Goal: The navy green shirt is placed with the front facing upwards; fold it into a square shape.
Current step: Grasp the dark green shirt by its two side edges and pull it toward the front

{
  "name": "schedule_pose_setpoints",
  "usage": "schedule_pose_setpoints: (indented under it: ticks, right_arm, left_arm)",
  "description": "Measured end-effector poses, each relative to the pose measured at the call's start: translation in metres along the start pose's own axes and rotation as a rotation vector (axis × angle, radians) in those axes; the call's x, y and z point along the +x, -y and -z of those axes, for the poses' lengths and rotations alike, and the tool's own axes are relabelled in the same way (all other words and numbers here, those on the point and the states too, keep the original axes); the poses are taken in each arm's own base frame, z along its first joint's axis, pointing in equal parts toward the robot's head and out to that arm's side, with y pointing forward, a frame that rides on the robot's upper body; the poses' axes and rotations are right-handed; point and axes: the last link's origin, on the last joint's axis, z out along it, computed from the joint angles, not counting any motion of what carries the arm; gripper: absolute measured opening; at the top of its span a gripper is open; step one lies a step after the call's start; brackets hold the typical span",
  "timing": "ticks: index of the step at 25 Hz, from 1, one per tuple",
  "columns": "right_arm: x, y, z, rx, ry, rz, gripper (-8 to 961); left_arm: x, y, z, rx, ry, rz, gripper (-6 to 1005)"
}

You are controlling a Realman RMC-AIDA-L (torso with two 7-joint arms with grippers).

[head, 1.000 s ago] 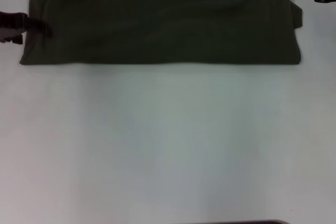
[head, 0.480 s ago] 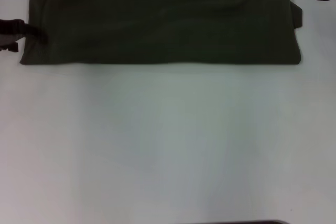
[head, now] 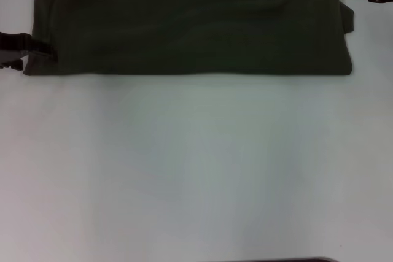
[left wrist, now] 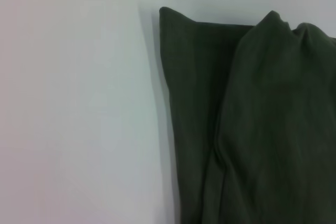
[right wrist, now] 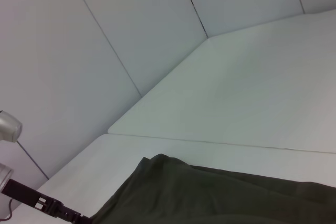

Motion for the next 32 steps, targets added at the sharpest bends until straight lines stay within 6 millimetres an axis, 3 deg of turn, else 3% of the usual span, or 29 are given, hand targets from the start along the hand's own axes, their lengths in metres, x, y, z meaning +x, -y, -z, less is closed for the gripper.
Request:
schedule_pose_setpoints:
  ticks: [32]
  right_arm:
    - [0.003, 0.000, 0.002, -0.002, -0.004, -0.006, 930]
  left_arm:
    - [-0.002, -0.012, -0.009, -0.023, 0.011, -0.021, 844]
